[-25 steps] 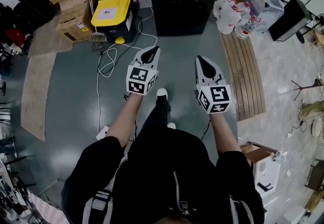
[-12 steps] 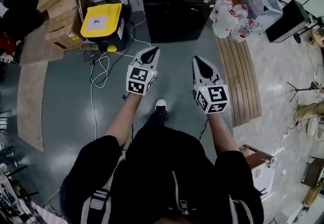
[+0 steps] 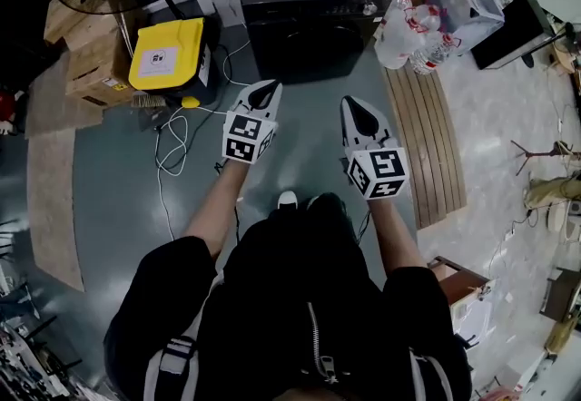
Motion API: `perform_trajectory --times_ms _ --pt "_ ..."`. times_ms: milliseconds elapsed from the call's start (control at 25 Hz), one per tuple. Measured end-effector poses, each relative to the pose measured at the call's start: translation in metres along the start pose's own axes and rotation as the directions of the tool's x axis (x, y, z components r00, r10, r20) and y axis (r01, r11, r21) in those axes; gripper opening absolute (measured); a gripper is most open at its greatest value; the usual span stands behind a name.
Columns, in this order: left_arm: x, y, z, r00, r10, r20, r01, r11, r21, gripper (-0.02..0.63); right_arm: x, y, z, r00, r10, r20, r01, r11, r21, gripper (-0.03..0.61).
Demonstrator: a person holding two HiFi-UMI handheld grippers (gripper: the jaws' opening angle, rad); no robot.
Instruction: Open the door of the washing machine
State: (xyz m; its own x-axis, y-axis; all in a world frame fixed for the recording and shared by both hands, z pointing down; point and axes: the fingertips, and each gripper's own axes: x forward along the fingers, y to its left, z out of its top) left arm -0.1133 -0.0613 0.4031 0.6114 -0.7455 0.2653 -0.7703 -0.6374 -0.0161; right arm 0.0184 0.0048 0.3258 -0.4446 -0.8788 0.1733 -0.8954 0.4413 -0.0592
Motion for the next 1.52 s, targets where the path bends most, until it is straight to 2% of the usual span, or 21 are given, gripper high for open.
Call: perform_trajectory --times_ms 360,640,880,960,1000,1120,1280,1440,1520 --pt "0.068 0.053 -0.002 1.000 0.021 -0.023 -0.021 1.000 -0.010 0.002 0.080 -0.039 0.004 1.000 0.030 -0.002 -0.030 0.999 0.020 0.003" --pt "0.149 0.106 -0.030 0.997 0.034 -0.073 -0.036 0.999 -0.028 0.003 0.170 -0.088 -0.016 0.995 0.087 -0.057 -0.084 0.995 0.046 0.003" --pt "0.218 0.151 -0.076 0.988 0.052 -0.147 -0.057 0.998 -0.029 0.003 0.245 -0.131 -0.045 0.984 0.127 -0.121 -0.118 0.990 0.077 0.003" --pt "0.240 0.163 -0.099 0.980 0.055 -0.191 -0.064 0.997 -0.038 0.024 0.265 -0.144 -0.056 0.979 0.144 -0.142 -0.132 0.987 0.091 0.003" --pt "0.250 0.168 -0.112 0.975 0.052 -0.217 -0.063 0.997 -0.044 0.063 0.273 -0.149 -0.062 0.977 0.151 -0.152 -0.136 0.986 0.100 0.003" --pt "0.279 0.178 -0.155 0.957 0.020 -0.291 -0.041 0.997 -0.065 0.091 0.294 -0.163 -0.079 0.970 0.165 -0.180 -0.144 0.982 0.122 0.003" --pt "0.319 0.185 -0.204 0.932 -0.041 -0.361 0.010 0.996 -0.086 0.194 0.316 -0.184 -0.105 0.962 0.171 -0.212 -0.141 0.978 0.151 0.003" --pt "0.342 0.192 -0.248 0.897 -0.056 -0.439 0.011 0.994 -0.105 0.212 0.331 -0.198 -0.130 0.953 0.181 -0.243 -0.141 0.975 0.172 0.003" --pt "0.349 0.200 -0.265 0.887 -0.049 -0.459 -0.007 0.993 -0.119 0.218 0.340 -0.202 -0.140 0.949 0.184 -0.257 -0.143 0.975 0.171 0.003"
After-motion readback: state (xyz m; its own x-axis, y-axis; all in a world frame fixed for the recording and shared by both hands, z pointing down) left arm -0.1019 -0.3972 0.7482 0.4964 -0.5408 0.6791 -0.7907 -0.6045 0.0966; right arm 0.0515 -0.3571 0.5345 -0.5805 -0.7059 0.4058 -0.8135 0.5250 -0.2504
